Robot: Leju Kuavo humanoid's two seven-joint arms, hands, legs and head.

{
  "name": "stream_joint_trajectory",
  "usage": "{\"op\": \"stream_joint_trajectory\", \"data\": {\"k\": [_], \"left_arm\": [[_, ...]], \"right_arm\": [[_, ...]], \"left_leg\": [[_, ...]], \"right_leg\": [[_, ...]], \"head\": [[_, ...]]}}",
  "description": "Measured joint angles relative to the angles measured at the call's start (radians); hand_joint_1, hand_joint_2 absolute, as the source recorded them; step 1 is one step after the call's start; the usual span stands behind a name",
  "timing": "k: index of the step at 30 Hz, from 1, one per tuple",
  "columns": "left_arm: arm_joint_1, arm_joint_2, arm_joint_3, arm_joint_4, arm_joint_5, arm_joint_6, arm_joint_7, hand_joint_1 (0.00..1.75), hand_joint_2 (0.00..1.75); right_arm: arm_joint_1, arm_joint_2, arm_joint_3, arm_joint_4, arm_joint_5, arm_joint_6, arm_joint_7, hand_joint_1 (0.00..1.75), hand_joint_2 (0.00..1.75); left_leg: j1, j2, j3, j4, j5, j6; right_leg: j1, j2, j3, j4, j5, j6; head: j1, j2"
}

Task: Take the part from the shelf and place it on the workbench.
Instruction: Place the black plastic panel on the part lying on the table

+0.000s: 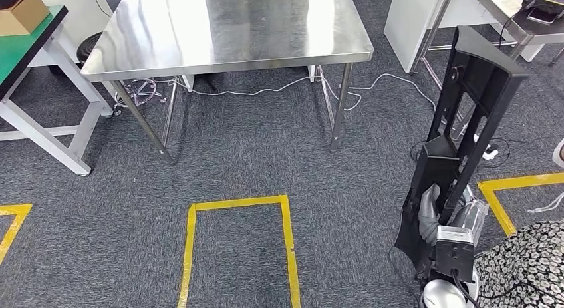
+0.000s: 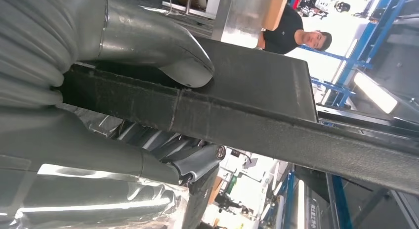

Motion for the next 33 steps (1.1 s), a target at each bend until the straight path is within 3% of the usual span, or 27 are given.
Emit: {"op": "stream_joint_trajectory", "data": {"k": [2,3,4,5,7,8,9,10,13,15,17,18,21,22,23,24,25,26,28,31,32,33], "left_arm": [[0.0,0.002,0.0,0.0,-0.002,0.0,0.0,0.0,0.0],[0.0,0.001,0.0,0.0,-0.003,0.0,0.0,0.0,0.0],[0.0,0.001,0.0,0.0,-0.003,0.0,0.0,0.0,0.0],[-0.001,0.002,0.0,0.0,-0.003,0.0,0.0,0.0,0.0],[-0.003,0.011,0.0,-0.004,-0.004,0.001,0.0,0.0,0.0],[-0.005,0.016,-0.001,-0.007,-0.004,0.002,0.0,0.0,0.0],[-0.007,0.019,-0.001,-0.009,-0.005,0.003,0.0,0.0,0.0],[-0.008,0.016,-0.001,-0.008,-0.005,0.004,0.0,0.0,0.0],[-0.008,0.016,-0.001,-0.008,-0.007,0.007,0.001,0.0,0.0],[-0.009,0.012,-0.001,-0.006,-0.009,0.007,0.003,0.0,0.0],[-0.01,0.004,-0.002,-0.005,-0.01,0.006,0.004,0.0,0.0],[-0.01,0.0,-0.003,-0.004,-0.01,0.004,0.004,0.0,0.0],[-0.009,-0.001,-0.004,-0.002,-0.01,0.002,0.004,0.0,0.0],[-0.009,0.001,-0.004,-0.002,-0.01,0.002,0.004,0.0,0.0],[-0.009,0.004,-0.004,-0.002,-0.01,0.003,0.004,0.0,0.0],[-0.009,0.008,-0.004,-0.003,-0.01,0.004,0.004,0.0,0.0],[-0.008,0.008,-0.004,-0.003,-0.01,0.006,0.004,0.0,0.0],[-0.007,0.01,-0.004,-0.004,-0.01,0.008,0.005,0.0,0.0],[-0.005,0.012,-0.004,-0.004,-0.01,0.011,0.005,0.0,0.0],[-0.005,0.01,-0.004,-0.003,-0.008,0.019,0.005,0.0,0.0],[-0.005,0.008,-0.004,-0.003,-0.008,0.022,0.005,0.0,0.0],[-0.004,0.007,-0.003,-0.003,-0.008,0.023,0.005,0.0,0.0]], "right_arm": [[0.007,0.001,-0.005,-0.007,0.001,0.004,0.0,1.75,1.75],[0.009,0.001,-0.007,-0.009,0.001,0.004,0.0,1.75,1.75],[0.009,0.001,-0.009,-0.011,0.001,0.004,0.0,1.75,1.75],[0.009,0.001,-0.01,-0.013,0.001,0.004,0.0,1.75,1.75],[0.011,0.003,-0.01,-0.015,0.001,0.004,-0.001,1.75,1.75],[0.012,0.004,-0.011,-0.015,0.001,0.004,-0.001,1.75,1.75],[0.014,0.006,-0.011,-0.014,0.001,0.005,-0.001,1.75,1.75],[0.016,0.006,-0.012,-0.015,0.001,0.005,-0.001,1.75,1.75],[0.019,0.008,-0.015,-0.021,0.002,0.004,-0.002,1.75,1.75],[0.02,0.005,-0.019,-0.023,0.002,0.004,-0.003,1.75,1.75],[0.024,0.001,-0.022,-0.023,0.002,0.003,-0.003,1.75,1.75],[0.026,0.0,-0.024,-0.023,0.002,0.003,-0.003,1.75,1.75],[0.024,-0.003,-0.028,-0.021,0.001,0.004,-0.002,1.75,1.75],[0.023,-0.004,-0.029,-0.022,0.001,0.004,-0.002,1.75,1.75],[0.023,-0.004,-0.03,-0.022,0.001,0.004,-0.001,1.75,1.75],[0.023,-0.005,-0.03,-0.022,0.001,0.004,0.0,1.75,1.75],[0.023,-0.005,-0.031,-0.023,0.0,0.004,0.0,1.75,1.75],[0.022,-0.004,-0.032,-0.022,0.0,0.004,0.001,1.75,1.75],[0.021,-0.002,-0.032,-0.022,0.006,0.002,0.002,1.75,1.75],[0.031,-0.002,-0.033,-0.036,0.03,-0.014,0.002,1.75,1.75],[0.035,-0.002,-0.033,-0.042,0.035,-0.018,0.002,1.75,1.75],[0.038,-0.002,-0.034,-0.048,0.037,-0.02,0.002,1.75,1.75]], "left_leg": [[0.009,0.028,-0.08,0.156,-0.064,-0.011],[0.009,0.041,-0.111,0.21,-0.08,-0.009],[0.004,0.044,-0.104,0.188,-0.057,0.007],[-0.01,0.051,-0.07,0.119,-0.021,0.036],[-0.041,0.072,-0.007,-0.003,0.022,0.102],[-0.056,0.078,0.01,-0.036,0.028,0.123],[-0.064,0.078,0.016,-0.048,0.027,0.128],[-0.071,0.073,0.023,-0.064,0.033,0.128],[-0.054,0.055,0.064,-0.131,0.067,0.134],[-0.038,0.044,0.074,-0.148,0.076,0.133],[-0.024,0.03,0.07,-0.144,0.074,0.117],[-0.014,0.022,0.066,-0.137,0.071,0.105],[0.018,0.002,0.039,-0.075,0.041,0.052],[0.024,-0.003,0.023,-0.041,0.024,0.032],[0.026,-0.005,0.01,-0.012,0.01,0.017],[0.025,-0.006,0.0,0.006,-0.001,0.007],[0.026,-0.007,-0.005,0.019,-0.008,0.0],[0.026,-0.006,-0.007,0.021,-0.01,-0.004],[0.028,0.012,-0.021,0.057,-0.031,-0.01],[0.03,0.048,-0.113,0.23,-0.102,-0.014],[0.027,0.052,-0.145,0.278,-0.112,-0.007],[0.022,0.052,-0.163,0.297,-0.104,0.007]], "right_leg": [[0.007,-0.01,0.005,0.0,-0.004,-0.012],[0.016,-0.016,0.007,0.0,-0.006,-0.017],[0.026,-0.021,0.009,-0.001,-0.008,-0.019],[0.029,-0.025,0.012,-0.003,-0.009,-0.02],[0.037,-0.035,0.018,-0.007,-0.012,-0.019],[0.032,-0.04,0.02,-0.009,-0.013,-0.015],[0.027,-0.047,0.022,-0.011,-0.014,-0.01],[0.02,-0.054,0.025,-0.016,-0.013,-0.005],[0.021,-0.039,0.009,0.018,-0.03,-0.003],[0.016,-0.012,-0.047,0.122,-0.073,0.002],[0.001,-0.004,-0.1,0.218,-0.105,0.021],[-0.009,-0.004,-0.104,0.223,-0.101,0.037],[-0.039,0.004,-0.035,0.096,-0.046,0.1],[-0.044,0.013,-0.018,0.068,-0.042,0.105],[-0.048,0.022,-0.015,0.066,-0.049,0.096],[-0.048,0.028,-0.02,0.083,-0.058,0.08],[-0.051,0.027,-0.02,0.086,-0.063,0.063],[-0.051,0.024,-0.022,0.093,-0.066,0.053],[-0.047,0.02,-0.023,0.1,-0.068,0.047],[-0.031,0.013,-0.019,0.098,-0.071,0.045],[-0.023,0.012,-0.018,0.098,-0.072,0.046],[-0.012,0.011,-0.016,0.097,-0.074,0.048]], "head": [[-0.004,0.0],[-0.006,0.0],[-0.006,0.0],[-0.006,0.0],[0.013,0.0],[0.017,0.0],[0.019,0.0],[0.012,0.0],[0.001,0.0],[0.001,0.0],[0.003,0.0],[0.003,0.0],[0.007,0.0],[0.013,0.0],[0.015,0.0],[0.014,0.0],[0.012,0.0],[0.006,0.0],[-0.002,0.0],[-0.012,0.0],[-0.013,0.0],[-0.013,0.0]]}}
